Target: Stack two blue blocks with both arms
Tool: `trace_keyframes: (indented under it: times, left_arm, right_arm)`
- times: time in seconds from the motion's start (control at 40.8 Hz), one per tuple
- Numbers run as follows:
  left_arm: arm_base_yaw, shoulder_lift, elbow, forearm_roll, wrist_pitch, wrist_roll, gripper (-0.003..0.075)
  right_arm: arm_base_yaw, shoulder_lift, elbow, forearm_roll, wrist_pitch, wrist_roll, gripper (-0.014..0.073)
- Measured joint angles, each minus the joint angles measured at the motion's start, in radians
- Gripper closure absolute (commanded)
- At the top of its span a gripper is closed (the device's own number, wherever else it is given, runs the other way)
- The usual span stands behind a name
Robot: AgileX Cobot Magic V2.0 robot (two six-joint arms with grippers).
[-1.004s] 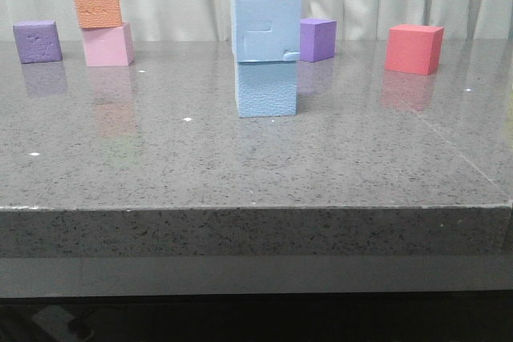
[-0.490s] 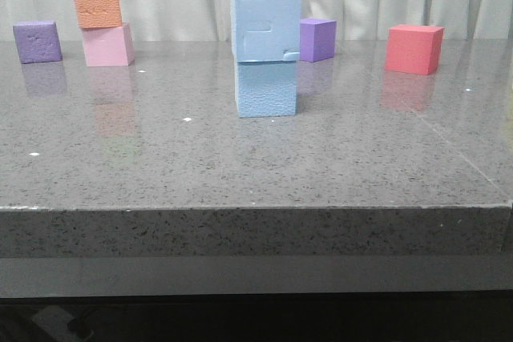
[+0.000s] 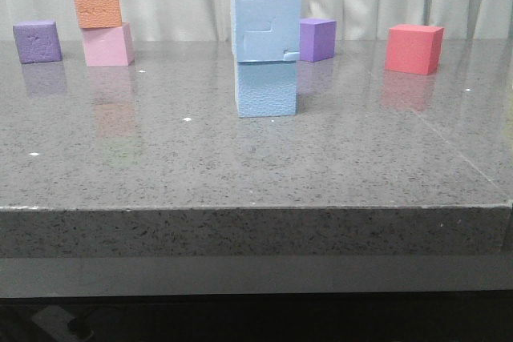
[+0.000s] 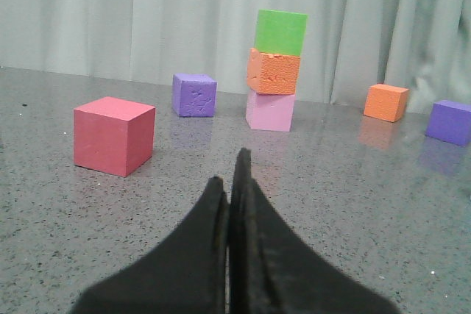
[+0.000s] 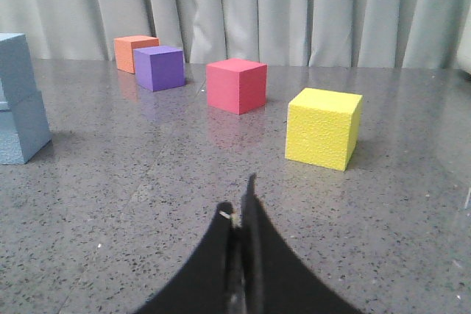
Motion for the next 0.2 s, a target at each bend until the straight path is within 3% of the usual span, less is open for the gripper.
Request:
trace_keyframes:
  times: [0.196]
  left_arm:
    - [0.0, 0.0, 0.0, 0.0, 0.0, 0.0, 0.0741]
  right_arm:
    - [0.0, 0.0, 0.0, 0.0, 0.0, 0.0, 0.0713]
